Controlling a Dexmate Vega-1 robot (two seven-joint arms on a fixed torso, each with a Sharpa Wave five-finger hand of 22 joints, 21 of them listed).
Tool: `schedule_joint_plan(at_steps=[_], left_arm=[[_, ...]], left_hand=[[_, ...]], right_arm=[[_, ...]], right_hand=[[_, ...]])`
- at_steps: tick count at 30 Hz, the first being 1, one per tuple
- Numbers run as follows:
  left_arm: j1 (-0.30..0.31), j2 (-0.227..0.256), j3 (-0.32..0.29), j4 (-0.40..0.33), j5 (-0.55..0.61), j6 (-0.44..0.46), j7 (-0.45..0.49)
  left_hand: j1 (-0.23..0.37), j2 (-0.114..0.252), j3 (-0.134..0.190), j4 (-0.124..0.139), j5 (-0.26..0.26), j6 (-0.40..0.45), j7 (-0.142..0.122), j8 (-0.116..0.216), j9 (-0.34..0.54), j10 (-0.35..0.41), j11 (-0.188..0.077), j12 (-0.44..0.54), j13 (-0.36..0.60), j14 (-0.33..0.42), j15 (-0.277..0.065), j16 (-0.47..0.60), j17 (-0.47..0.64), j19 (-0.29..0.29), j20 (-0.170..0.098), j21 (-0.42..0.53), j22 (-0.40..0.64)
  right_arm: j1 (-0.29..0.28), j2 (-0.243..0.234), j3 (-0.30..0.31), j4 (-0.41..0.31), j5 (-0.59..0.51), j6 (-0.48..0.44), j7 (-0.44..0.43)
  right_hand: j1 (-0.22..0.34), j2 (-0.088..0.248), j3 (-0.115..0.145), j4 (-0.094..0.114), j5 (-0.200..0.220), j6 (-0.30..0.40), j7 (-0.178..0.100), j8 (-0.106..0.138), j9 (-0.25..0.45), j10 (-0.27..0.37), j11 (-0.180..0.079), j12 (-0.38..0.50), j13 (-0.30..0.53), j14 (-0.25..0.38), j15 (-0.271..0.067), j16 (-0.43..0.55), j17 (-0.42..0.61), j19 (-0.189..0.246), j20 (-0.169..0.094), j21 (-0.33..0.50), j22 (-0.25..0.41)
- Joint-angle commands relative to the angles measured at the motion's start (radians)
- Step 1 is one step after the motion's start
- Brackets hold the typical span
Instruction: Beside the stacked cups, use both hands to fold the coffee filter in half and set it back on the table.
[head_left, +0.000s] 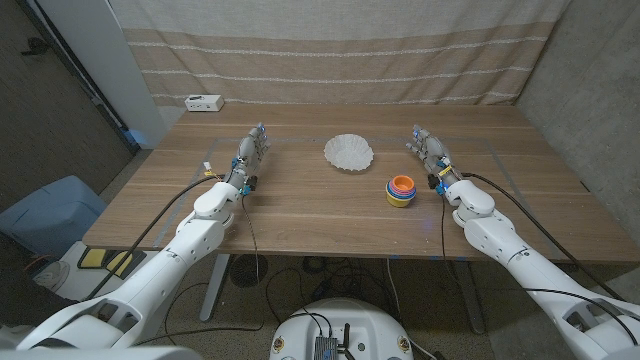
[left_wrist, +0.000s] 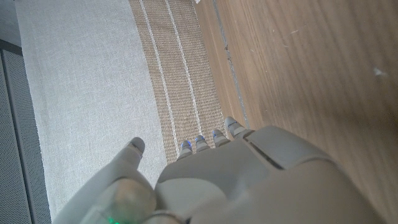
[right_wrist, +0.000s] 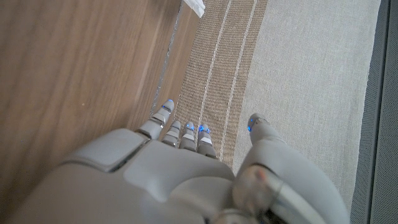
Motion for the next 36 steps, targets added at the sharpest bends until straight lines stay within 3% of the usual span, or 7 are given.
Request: schedule_joint_plan(at_steps=[1,4,9,22,26,30,36], left_arm=[[-0.01,-0.004,0.007,0.017,-0.004,-0.011,-0.024],[-0.012,-0.006,0.011,0.017,0.002,-0.009,-0.021],[-0.017,0.014,0.026,-0.003,0.041,0.015,0.004],[-0.047,0.035,0.054,-0.012,0.079,0.047,-0.012],[-0.059,0.039,0.065,-0.013,0.098,0.052,-0.013],[-0.072,0.044,0.076,-0.018,0.121,0.059,-0.009],[-0.091,0.036,0.089,-0.003,0.136,0.051,-0.021]], left_hand=[[-0.002,0.022,0.005,0.001,0.006,-0.158,0.003,0.008,0.004,-0.172,0.004,0.002,0.005,-0.204,-0.057,0.005,0.005,-0.068,-0.058,0.003,0.002],[-0.001,0.024,0.006,0.001,0.006,-0.146,0.008,0.012,0.004,-0.162,0.008,0.005,0.005,-0.197,-0.053,0.007,0.005,-0.062,-0.06,0.002,0.002],[0.003,0.023,0.003,-0.002,0.003,-0.069,0.007,0.022,0.006,-0.113,0.058,0.015,0.006,-0.161,0.031,0.013,0.006,-0.033,0.052,-0.005,0.003],[0.012,0.022,0.005,-0.009,-0.001,-0.002,0.026,0.026,0.007,-0.037,0.105,0.031,0.007,-0.062,0.066,0.031,0.007,0.05,0.069,0.01,0.004],[0.015,0.024,0.006,-0.011,-0.001,0.006,0.029,0.025,0.007,-0.026,0.113,0.032,0.007,-0.049,0.069,0.031,0.007,0.062,0.072,0.012,0.004],[0.018,0.025,0.008,-0.013,-0.003,0.018,0.027,0.022,0.007,-0.007,0.111,0.033,0.007,-0.027,0.084,0.031,0.007,0.081,0.112,0.014,0.005],[0.021,0.025,0.009,-0.014,-0.005,0.041,0.035,0.025,0.007,0.019,0.114,0.038,0.007,0.0,0.089,0.034,0.007,0.092,0.105,0.014,0.005]], right_arm=[[-0.018,-0.017,-0.004,-0.043,-0.029,-0.009,-0.032],[-0.019,-0.025,-0.007,-0.063,-0.04,-0.032,-0.052],[-0.014,-0.044,-0.02,-0.096,-0.076,-0.074,-0.086],[0.014,-0.089,-0.064,-0.169,-0.189,-0.181,-0.16],[0.029,-0.102,-0.079,-0.185,-0.22,-0.211,-0.164],[0.051,-0.116,-0.096,-0.195,-0.248,-0.244,-0.155],[0.076,-0.133,-0.123,-0.223,-0.305,-0.294,-0.162]], right_hand=[[0.011,0.01,0.011,0.0,0.004,0.019,0.001,0.01,0.005,0.011,0.004,0.007,0.002,0.001,-0.005,0.01,0.006,0.017,-0.004,0.011,0.004],[0.013,0.018,0.014,0.0,0.001,0.029,-0.001,0.012,0.005,0.026,0.007,0.012,0.002,0.016,-0.003,0.016,0.009,0.026,0.001,0.014,0.004],[0.01,0.029,0.016,0.005,-0.005,0.045,-0.004,0.016,0.005,0.047,0.012,0.018,0.002,0.042,0.004,0.028,0.013,0.049,0.013,0.021,0.004],[0.031,0.052,0.045,0.006,-0.009,0.098,-0.005,0.027,0.006,0.097,0.019,0.029,0.002,0.084,0.013,0.042,0.018,0.073,0.031,0.026,0.006],[0.042,0.051,0.058,0.005,-0.009,0.121,-0.002,0.03,0.006,0.122,0.018,0.035,0.002,0.103,0.0,0.048,0.019,0.083,0.031,0.028,0.006],[0.048,0.05,0.065,0.005,-0.009,0.136,0.0,0.032,0.006,0.137,0.019,0.037,0.002,0.117,0.001,0.052,0.02,0.096,0.03,0.031,0.006],[0.052,0.05,0.069,0.005,-0.01,0.142,-0.003,0.032,0.006,0.141,0.019,0.036,0.002,0.121,0.0,0.053,0.021,0.101,0.027,0.032,0.006]])
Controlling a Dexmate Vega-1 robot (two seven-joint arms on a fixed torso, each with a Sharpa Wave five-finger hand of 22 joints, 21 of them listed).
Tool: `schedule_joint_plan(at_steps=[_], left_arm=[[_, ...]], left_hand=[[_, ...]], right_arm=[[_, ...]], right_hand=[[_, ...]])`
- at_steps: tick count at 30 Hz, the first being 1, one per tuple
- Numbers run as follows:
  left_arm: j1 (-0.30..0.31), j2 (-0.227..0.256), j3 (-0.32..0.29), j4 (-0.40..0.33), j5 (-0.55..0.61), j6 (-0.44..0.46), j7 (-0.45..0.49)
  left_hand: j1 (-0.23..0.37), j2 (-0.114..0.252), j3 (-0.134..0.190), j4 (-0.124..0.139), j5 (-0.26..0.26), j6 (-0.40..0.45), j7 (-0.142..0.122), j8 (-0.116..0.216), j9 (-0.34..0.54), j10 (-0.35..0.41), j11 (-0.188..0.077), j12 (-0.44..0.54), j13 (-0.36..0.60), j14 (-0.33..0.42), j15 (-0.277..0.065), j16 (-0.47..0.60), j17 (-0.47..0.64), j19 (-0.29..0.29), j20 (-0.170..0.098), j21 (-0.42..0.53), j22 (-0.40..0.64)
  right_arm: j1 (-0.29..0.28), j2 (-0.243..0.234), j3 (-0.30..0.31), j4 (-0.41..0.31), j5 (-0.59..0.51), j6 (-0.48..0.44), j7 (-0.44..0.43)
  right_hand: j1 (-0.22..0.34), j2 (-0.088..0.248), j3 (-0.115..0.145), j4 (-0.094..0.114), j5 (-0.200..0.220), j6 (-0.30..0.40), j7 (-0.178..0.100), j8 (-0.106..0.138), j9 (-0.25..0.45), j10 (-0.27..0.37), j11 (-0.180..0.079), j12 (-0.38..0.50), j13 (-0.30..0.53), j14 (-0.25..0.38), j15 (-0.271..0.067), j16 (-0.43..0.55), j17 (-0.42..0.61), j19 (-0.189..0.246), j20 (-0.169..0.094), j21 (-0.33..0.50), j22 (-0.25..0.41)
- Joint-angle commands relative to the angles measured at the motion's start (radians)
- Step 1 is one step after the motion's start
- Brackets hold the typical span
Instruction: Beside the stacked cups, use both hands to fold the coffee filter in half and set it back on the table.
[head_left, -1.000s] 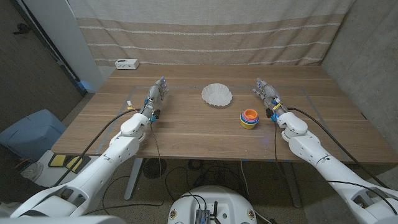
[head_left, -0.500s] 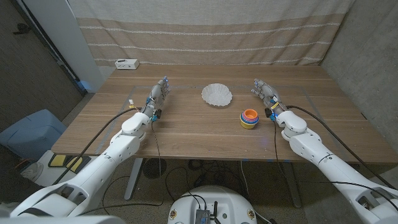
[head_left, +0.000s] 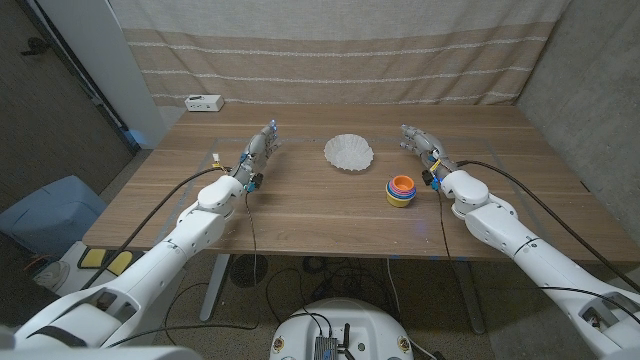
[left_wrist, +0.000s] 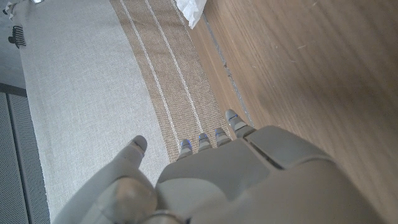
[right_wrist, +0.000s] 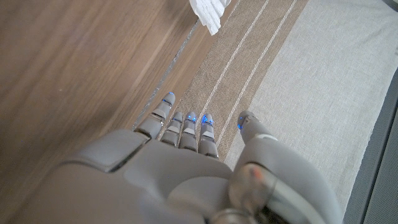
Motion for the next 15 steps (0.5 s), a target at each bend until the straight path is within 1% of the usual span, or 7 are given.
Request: schedule_joint_plan(at_steps=[1,5,8,11,15], left_arm=[[-0.05,0.005,0.041,0.007,0.047,0.003,-0.011],[-0.059,0.001,0.047,0.015,0.051,0.001,-0.02],[-0.064,-0.001,0.05,0.018,0.055,-0.003,-0.025],[-0.068,-0.002,0.054,0.019,0.06,-0.003,-0.026],[-0.073,-0.005,0.059,0.02,0.063,-0.003,-0.033]], left_hand=[[0.012,0.016,0.001,-0.007,-0.005,0.022,0.004,0.007,0.003,0.016,0.005,0.008,0.003,0.007,0.01,0.008,0.002,0.011,0.002,0.004,0.005],[0.014,0.016,0.002,-0.008,-0.005,0.028,0.007,0.006,0.002,0.028,0.015,0.01,0.003,0.017,0.008,0.007,0.002,0.021,-0.001,0.005,0.005],[0.015,0.015,0.002,-0.008,-0.006,0.033,0.009,0.006,0.002,0.031,0.015,0.01,0.003,0.022,0.009,0.008,0.002,0.024,0.0,0.005,0.005],[0.016,0.015,0.002,-0.009,-0.006,0.038,0.01,0.006,0.002,0.037,0.016,0.01,0.003,0.029,0.008,0.008,0.002,0.029,0.001,0.005,0.005],[0.016,0.015,0.003,-0.009,-0.007,0.04,0.011,0.005,0.002,0.041,0.017,0.01,0.003,0.033,0.01,0.007,0.002,0.033,0.001,0.005,0.005]], right_arm=[[0.05,-0.039,-0.053,-0.055,-0.147,-0.14,-0.026],[0.066,-0.047,-0.071,-0.069,-0.18,-0.171,-0.026],[0.078,-0.054,-0.084,-0.085,-0.207,-0.199,-0.026],[0.093,-0.064,-0.101,-0.11,-0.238,-0.249,-0.027],[0.111,-0.072,-0.122,-0.128,-0.274,-0.289,-0.019]], right_hand=[[0.011,0.0,0.01,-0.002,-0.001,0.012,0.0,0.005,0.002,0.007,0.0,0.005,0.003,0.007,0.0,0.006,0.002,0.014,-0.003,0.009,0.002],[0.014,0.001,0.013,-0.002,-0.001,0.018,0.0,0.006,0.002,0.008,-0.001,0.004,0.003,0.006,0.0,0.005,0.003,0.014,-0.004,0.008,0.002],[0.016,0.001,0.015,-0.002,-0.001,0.025,-0.004,0.007,0.002,0.008,-0.001,0.003,0.003,0.007,0.0,0.005,0.003,0.014,-0.004,0.008,0.002],[0.018,0.001,0.018,-0.002,-0.001,0.028,-0.004,0.007,0.002,0.01,-0.002,0.002,0.003,0.004,-0.003,0.004,0.003,0.013,-0.005,0.007,0.002],[0.022,0.0,0.021,-0.002,-0.002,0.04,-0.003,0.009,0.002,0.011,-0.003,0.001,0.003,0.001,-0.004,0.001,0.003,0.008,-0.007,0.004,0.002]])
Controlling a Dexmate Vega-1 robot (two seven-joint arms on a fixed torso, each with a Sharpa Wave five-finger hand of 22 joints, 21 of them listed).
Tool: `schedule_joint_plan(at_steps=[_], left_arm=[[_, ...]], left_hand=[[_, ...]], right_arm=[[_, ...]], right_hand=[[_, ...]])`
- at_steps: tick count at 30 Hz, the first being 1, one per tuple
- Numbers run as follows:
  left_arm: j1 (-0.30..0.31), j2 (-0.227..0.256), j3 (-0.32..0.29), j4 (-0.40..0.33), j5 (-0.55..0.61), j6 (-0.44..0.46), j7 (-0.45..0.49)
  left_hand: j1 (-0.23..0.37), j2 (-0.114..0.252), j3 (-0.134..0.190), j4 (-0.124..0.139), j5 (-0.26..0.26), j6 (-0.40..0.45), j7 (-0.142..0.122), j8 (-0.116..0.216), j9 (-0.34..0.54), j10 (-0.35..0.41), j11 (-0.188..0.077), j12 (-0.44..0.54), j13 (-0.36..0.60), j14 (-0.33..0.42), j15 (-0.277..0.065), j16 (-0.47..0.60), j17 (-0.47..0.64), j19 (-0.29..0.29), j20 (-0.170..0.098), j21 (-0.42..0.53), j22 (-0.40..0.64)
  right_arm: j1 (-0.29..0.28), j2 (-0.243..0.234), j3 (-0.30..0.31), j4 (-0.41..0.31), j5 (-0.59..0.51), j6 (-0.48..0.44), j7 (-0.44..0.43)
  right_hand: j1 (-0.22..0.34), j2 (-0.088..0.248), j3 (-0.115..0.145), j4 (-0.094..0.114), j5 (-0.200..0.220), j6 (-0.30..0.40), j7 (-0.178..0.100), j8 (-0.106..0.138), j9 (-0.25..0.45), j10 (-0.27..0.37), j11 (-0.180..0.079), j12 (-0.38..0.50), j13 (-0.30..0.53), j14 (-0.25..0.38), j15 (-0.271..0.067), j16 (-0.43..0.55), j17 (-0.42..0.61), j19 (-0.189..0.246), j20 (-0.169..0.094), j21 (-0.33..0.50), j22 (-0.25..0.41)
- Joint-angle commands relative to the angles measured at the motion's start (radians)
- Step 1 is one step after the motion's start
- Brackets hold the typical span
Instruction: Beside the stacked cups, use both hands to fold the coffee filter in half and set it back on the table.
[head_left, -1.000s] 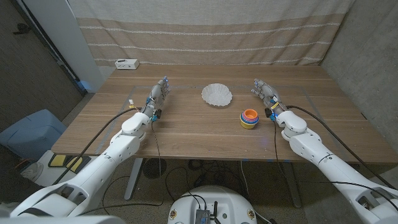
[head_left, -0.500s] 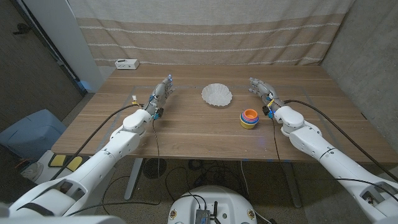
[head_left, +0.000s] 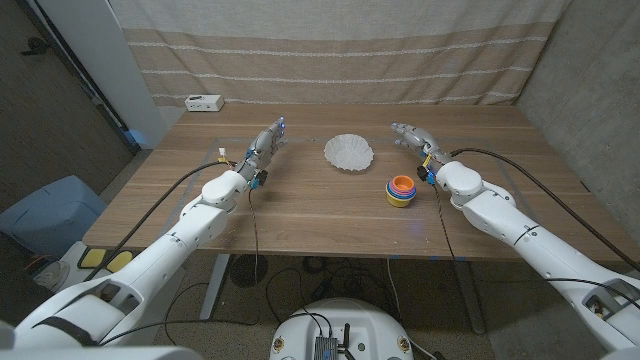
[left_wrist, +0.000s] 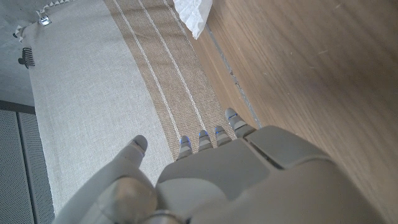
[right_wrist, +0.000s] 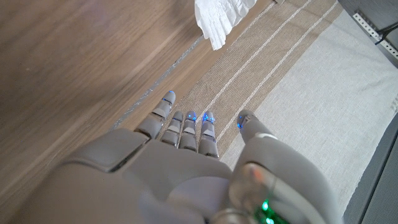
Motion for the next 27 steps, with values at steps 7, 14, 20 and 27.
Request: schedule_joint_plan(at_steps=[7,14,20,27], left_arm=[[-0.032,-0.013,0.027,0.02,0.02,-0.014,-0.037],[-0.042,-0.014,0.035,0.023,0.02,-0.009,-0.056],[-0.05,-0.019,0.039,0.033,0.02,-0.014,-0.071],[-0.059,-0.026,0.043,0.049,0.018,-0.019,-0.082]], left_hand=[[0.015,0.009,-0.001,-0.007,-0.004,0.025,0.007,0.001,0.003,0.031,0.011,0.0,0.003,0.055,-0.008,0.008,0.003,0.052,-0.025,0.013,0.004],[0.016,0.007,-0.001,-0.009,-0.004,0.033,0.012,-0.001,0.003,0.043,0.015,-0.001,0.003,0.08,-0.003,0.009,0.002,0.074,-0.018,0.016,0.004],[0.017,0.006,-0.001,-0.009,-0.005,0.037,0.012,-0.003,0.003,0.051,0.012,-0.002,0.003,0.102,0.0,0.012,0.002,0.086,-0.006,0.018,0.004],[0.017,0.004,-0.002,-0.01,-0.005,0.039,0.012,-0.003,0.003,0.055,0.011,-0.003,0.003,0.107,-0.002,0.01,0.002,0.092,-0.004,0.017,0.003]], right_arm=[[0.078,-0.043,-0.092,-0.096,-0.183,-0.197,0.011],[0.094,-0.051,-0.118,-0.12,-0.243,-0.233,0.015],[0.102,-0.048,-0.148,-0.137,-0.329,-0.259,-0.018],[0.127,-0.043,-0.193,-0.171,-0.437,-0.351,-0.023]], right_hand=[[0.021,0.0,0.019,-0.001,-0.002,0.041,-0.007,0.013,0.003,0.031,-0.001,0.005,0.003,0.004,-0.01,0.001,0.003,0.002,-0.003,0.001,0.002],[0.035,0.0,0.031,-0.004,-0.003,0.08,-0.008,0.018,0.003,0.073,0.001,0.014,0.003,0.027,-0.014,0.006,0.003,0.008,-0.005,0.001,0.001],[0.061,0.005,0.055,-0.006,-0.004,0.144,-0.012,0.023,0.003,0.153,0.003,0.031,0.004,0.095,-0.022,0.028,0.005,0.047,-0.014,0.011,0.001],[0.102,0.012,0.089,-0.014,-0.001,0.188,-0.028,0.022,0.004,0.187,-0.024,0.031,0.004,0.128,-0.039,0.036,0.007,0.08,-0.028,0.017,0.002]])
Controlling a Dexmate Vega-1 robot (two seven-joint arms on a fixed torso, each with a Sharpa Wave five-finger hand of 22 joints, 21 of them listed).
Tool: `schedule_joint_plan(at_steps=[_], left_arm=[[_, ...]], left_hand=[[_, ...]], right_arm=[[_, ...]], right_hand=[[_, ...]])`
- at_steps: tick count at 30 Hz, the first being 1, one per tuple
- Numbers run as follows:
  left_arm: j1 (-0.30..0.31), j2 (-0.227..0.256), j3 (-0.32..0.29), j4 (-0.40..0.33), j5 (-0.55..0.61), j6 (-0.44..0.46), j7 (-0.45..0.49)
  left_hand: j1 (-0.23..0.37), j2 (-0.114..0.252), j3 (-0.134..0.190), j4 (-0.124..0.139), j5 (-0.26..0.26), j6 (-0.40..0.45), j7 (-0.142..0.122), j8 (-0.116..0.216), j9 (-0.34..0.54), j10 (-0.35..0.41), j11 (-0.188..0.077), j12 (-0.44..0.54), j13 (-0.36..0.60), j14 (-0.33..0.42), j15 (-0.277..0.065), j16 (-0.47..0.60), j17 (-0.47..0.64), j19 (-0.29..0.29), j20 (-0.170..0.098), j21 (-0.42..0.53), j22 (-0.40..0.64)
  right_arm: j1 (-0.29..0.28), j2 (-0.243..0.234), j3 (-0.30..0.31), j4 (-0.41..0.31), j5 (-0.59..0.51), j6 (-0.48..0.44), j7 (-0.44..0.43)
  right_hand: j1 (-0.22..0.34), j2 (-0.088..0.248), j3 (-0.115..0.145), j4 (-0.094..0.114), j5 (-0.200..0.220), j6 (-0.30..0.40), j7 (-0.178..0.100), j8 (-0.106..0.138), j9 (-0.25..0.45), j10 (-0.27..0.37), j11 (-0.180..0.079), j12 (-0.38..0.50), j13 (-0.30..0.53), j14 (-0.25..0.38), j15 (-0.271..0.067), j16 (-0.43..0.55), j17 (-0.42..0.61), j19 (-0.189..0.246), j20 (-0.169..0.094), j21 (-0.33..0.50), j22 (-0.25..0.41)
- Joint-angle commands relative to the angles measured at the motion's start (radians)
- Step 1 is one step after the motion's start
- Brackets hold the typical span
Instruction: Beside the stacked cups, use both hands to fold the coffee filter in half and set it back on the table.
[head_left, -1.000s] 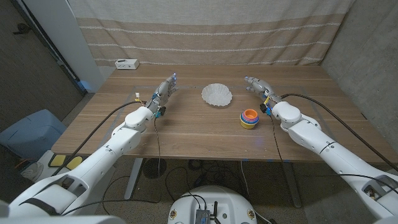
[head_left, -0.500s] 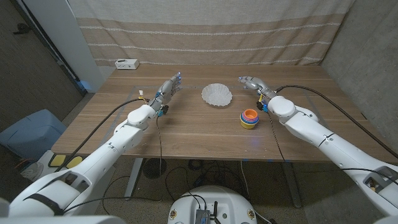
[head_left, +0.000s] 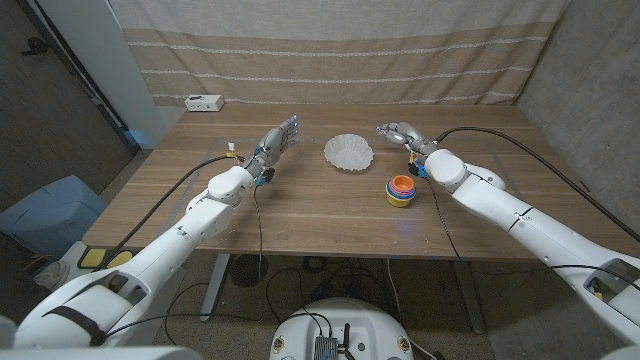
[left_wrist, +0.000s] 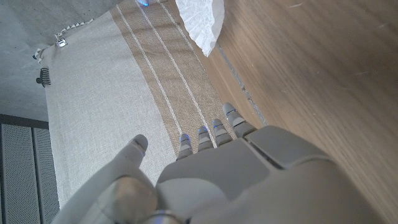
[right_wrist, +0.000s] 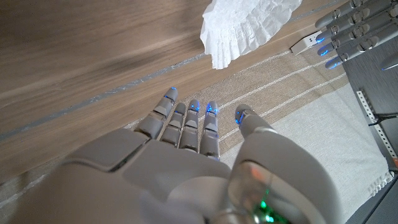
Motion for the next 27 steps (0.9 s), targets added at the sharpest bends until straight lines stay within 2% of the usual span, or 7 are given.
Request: schedule_joint_plan(at_steps=[1,5,12,13,21,27], left_arm=[[-0.016,-0.01,0.008,0.023,-0.001,-0.009,-0.027],[-0.02,-0.014,0.009,0.031,-0.003,-0.01,-0.031],[-0.022,-0.014,0.009,0.034,-0.001,-0.009,-0.03],[-0.022,-0.014,0.009,0.034,-0.001,-0.008,-0.03],[-0.025,-0.015,0.01,0.036,0.001,-0.008,-0.028],[-0.025,-0.015,0.01,0.035,0.001,-0.005,-0.026]], left_hand=[[0.01,0.003,0.002,-0.006,-0.001,0.006,-0.001,-0.003,0.003,0.006,0.003,-0.003,0.003,0.009,0.0,0.002,0.003,0.012,0.002,0.007,0.004],[0.01,0.002,0.002,-0.006,-0.002,0.006,-0.006,-0.004,0.003,0.008,0.004,-0.004,0.003,0.01,-0.003,0.0,0.003,0.015,-0.001,0.006,0.004],[0.01,0.0,0.001,-0.006,-0.002,0.007,-0.009,-0.005,0.003,0.008,0.005,-0.007,0.003,0.01,-0.008,-0.003,0.003,0.018,-0.001,0.005,0.003],[0.01,-0.001,0.001,-0.006,-0.002,0.007,-0.009,-0.005,0.003,0.009,0.005,-0.007,0.003,0.01,-0.009,-0.004,0.003,0.018,0.0,0.005,0.003],[0.01,-0.003,0.0,-0.007,-0.002,0.008,-0.01,-0.007,0.003,0.012,0.007,-0.009,0.003,0.005,-0.013,-0.009,0.003,0.018,-0.002,0.002,0.003],[0.009,-0.004,-0.001,-0.007,-0.002,0.008,-0.011,-0.007,0.003,0.011,0.006,-0.011,0.003,0.004,-0.016,-0.012,0.003,0.018,-0.003,0.0,0.003]], right_arm=[[0.041,0.001,-0.075,-0.051,-0.166,-0.123,-0.011],[0.069,0.005,-0.112,-0.052,-0.225,-0.156,0.014],[0.097,0.016,-0.157,-0.039,-0.305,-0.169,0.042],[0.102,0.017,-0.163,-0.037,-0.316,-0.17,0.048],[0.126,0.028,-0.2,-0.026,-0.385,-0.199,0.097],[0.141,0.032,-0.218,-0.022,-0.415,-0.21,0.14]], right_hand=[[0.027,0.003,0.019,-0.001,0.002,0.023,-0.005,0.002,0.004,0.012,-0.011,0.002,0.004,0.014,-0.009,0.007,0.003,0.019,-0.006,0.01,0.002],[0.042,0.004,0.032,-0.002,0.002,0.031,-0.012,0.0,0.004,0.018,-0.021,0.0,0.005,0.018,-0.018,0.007,0.004,0.023,-0.013,0.009,0.002],[0.05,0.001,0.037,-0.003,0.001,0.038,-0.013,-0.001,0.005,0.025,-0.025,-0.001,0.005,0.022,-0.022,0.009,0.005,0.025,-0.011,0.009,0.002],[0.053,0.0,0.039,-0.003,0.001,0.038,-0.012,-0.003,0.005,0.026,-0.033,-0.002,0.005,0.022,-0.022,0.008,0.006,0.026,-0.011,0.008,0.002],[0.062,-0.012,0.039,-0.008,-0.004,0.03,-0.015,-0.013,0.005,0.012,-0.034,-0.013,0.005,0.014,-0.028,0.003,0.006,0.023,-0.007,0.005,0.002],[0.069,-0.023,0.034,-0.018,-0.008,0.012,-0.021,-0.025,0.005,-0.005,-0.049,-0.025,0.005,-0.003,-0.03,-0.006,0.004,0.015,-0.007,-0.001,0.002]])
